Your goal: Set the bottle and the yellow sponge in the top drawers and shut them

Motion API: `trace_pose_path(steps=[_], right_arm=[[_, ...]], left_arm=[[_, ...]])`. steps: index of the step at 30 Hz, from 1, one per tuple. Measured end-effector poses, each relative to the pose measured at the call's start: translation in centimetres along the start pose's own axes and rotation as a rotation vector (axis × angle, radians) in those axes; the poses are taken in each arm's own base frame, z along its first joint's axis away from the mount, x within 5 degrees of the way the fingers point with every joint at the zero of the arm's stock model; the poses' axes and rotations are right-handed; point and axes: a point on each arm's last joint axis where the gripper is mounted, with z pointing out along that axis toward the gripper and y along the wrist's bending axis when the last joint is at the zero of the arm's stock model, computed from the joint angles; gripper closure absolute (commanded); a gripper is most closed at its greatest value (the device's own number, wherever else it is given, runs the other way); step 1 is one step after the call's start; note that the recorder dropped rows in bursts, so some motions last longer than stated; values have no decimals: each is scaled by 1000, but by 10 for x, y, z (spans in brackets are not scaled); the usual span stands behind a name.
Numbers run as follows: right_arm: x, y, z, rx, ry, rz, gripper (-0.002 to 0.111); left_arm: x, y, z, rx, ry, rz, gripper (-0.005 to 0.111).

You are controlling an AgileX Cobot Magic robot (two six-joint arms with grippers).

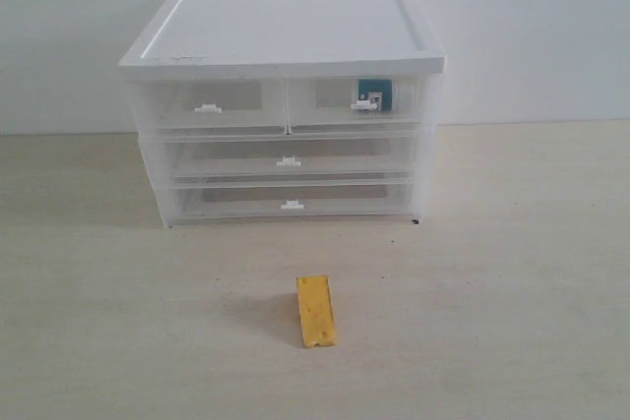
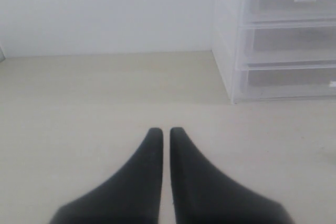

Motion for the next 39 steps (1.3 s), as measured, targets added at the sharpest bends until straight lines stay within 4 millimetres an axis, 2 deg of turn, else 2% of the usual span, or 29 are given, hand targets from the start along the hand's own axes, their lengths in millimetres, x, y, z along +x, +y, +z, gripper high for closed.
trace_pose_path(steps=[28,33,39], right_arm=[[0,0,0,0,4,-12,108],[0,0,0,0,4,-12,108],[0,0,0,0,4,-12,108]], left_arm=[[-1,0,0,-2,-6,18,102],[-9,0,0,2,-96,20,102],[-26,0,-4,4,-288,-33,102]])
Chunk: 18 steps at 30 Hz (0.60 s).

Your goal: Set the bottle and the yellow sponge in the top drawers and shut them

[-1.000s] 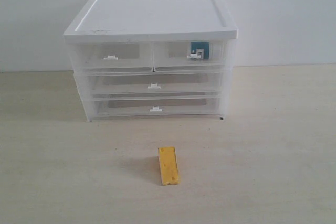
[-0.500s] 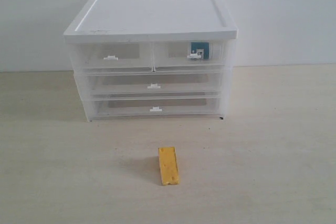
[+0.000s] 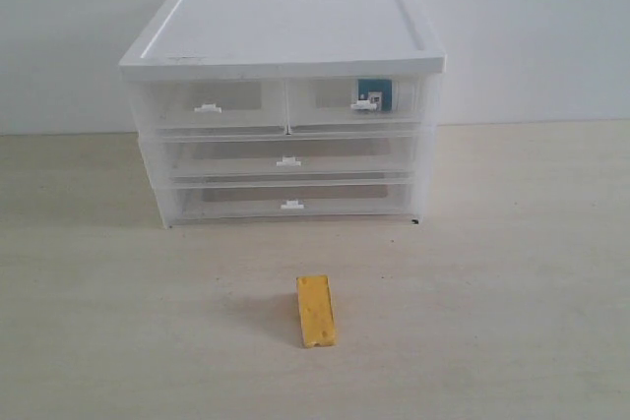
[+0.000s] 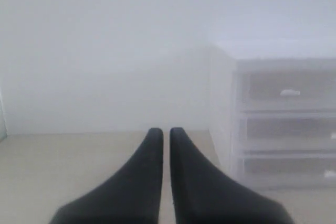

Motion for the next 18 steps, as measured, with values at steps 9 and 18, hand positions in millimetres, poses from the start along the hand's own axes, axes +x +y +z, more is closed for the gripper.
trace_pose_path(steps=[9,18], right_arm=[[0,0,0,0,0,0,108],[0,0,0,0,0,0,108]], left_arm=[[-32,1,-2,33,-323,-251,102],[-78,-3,42,44,-206,-180,102]])
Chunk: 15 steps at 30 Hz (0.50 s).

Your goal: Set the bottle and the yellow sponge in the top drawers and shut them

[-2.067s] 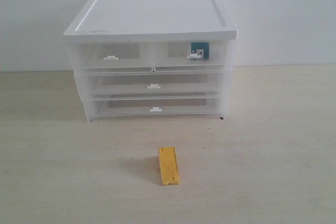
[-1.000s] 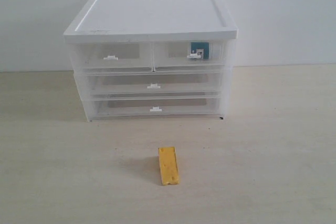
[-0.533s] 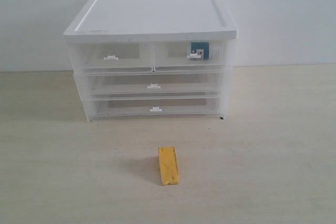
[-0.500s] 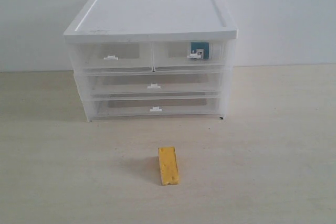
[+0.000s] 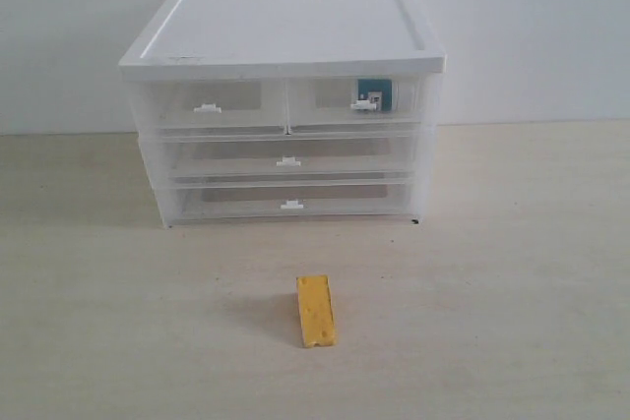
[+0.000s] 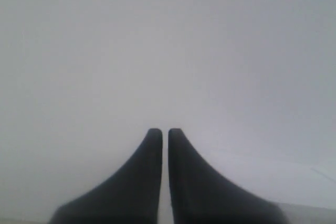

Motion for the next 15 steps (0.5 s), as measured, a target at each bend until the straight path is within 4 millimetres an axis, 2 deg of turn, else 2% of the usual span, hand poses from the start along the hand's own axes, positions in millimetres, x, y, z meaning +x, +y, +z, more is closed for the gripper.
trace_pose_path(steps=[5,15], right_arm=[[0,0,0,0,-2,0,108],[0,0,0,0,-2,0,108]], left_arm=[[4,0,42,-16,171,44,102],[41,5,89,-18,353,46,102]])
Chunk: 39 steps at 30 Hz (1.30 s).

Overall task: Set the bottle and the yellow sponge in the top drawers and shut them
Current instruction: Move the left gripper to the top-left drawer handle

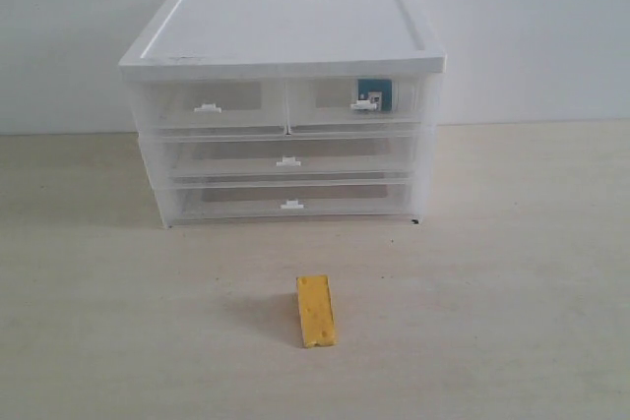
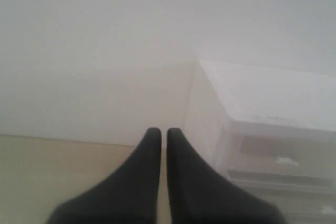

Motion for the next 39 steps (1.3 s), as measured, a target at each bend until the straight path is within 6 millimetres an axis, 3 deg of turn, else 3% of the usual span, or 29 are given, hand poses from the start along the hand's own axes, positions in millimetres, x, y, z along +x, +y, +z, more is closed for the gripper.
trace_pose_path(steps=[12,29,31,36,39], right_arm=[[0,0,0,0,0,0,108],[0,0,0,0,0,0,108],[0,0,0,0,0,0,108],[0,0,0,0,2,0,108],[0,0,0,0,2,0,108]], left_arm=[[43,-42,38,146,109,107,102],[90,-113,66,218,56,166,101],[94,-120,74,226,62,168,93],[109,-126,86,223,103,174,54],[115,-128,90,221,119,167,37]])
